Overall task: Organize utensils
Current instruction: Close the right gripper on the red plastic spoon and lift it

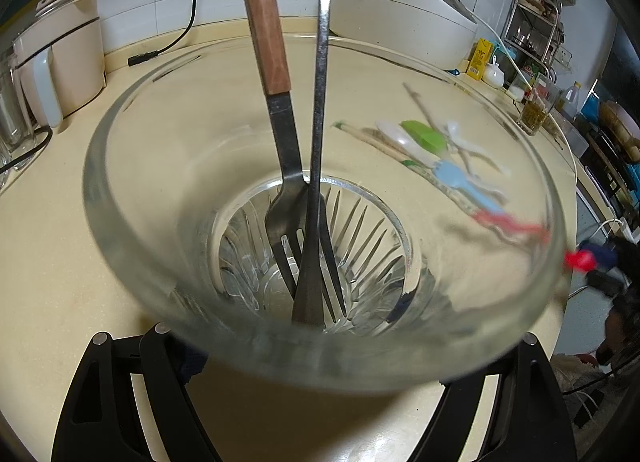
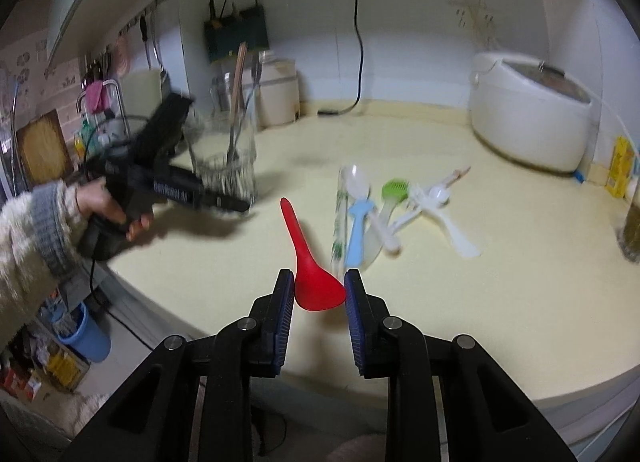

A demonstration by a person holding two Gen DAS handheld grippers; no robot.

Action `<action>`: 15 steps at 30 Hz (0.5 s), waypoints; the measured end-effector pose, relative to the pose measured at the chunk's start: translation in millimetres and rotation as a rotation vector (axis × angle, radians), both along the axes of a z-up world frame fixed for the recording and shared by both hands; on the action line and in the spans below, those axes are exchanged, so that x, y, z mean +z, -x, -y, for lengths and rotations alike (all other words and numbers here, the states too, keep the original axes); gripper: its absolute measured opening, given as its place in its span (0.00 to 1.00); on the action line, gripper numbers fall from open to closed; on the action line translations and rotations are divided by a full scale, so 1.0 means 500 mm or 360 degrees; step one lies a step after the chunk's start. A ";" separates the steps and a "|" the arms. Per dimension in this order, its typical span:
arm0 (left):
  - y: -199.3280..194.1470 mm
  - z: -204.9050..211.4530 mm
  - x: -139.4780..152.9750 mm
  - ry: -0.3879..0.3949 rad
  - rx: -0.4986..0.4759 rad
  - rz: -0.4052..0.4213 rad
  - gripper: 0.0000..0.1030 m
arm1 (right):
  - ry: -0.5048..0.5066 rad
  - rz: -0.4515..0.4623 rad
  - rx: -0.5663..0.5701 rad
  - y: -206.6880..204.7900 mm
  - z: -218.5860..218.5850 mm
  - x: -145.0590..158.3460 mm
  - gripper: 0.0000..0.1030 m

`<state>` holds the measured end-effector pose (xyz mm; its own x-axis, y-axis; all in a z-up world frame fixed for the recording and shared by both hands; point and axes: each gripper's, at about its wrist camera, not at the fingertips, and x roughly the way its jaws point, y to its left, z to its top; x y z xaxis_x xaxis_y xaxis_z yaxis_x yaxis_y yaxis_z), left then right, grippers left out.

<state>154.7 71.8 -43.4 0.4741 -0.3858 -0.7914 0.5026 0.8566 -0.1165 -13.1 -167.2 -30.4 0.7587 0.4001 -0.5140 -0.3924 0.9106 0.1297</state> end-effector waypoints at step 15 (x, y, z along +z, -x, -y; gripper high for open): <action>0.002 0.005 0.000 -0.0034 0.0000 0.0011 0.83 | -0.0140 0.0268 0.0161 -0.024 -0.024 0.162 0.25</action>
<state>153.5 69.6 -43.5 0.4796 -0.3687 -0.7962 0.5035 0.8588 -0.0945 -1.2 -155.3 50.4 0.7846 0.5165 -0.3429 -0.5041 0.8535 0.1319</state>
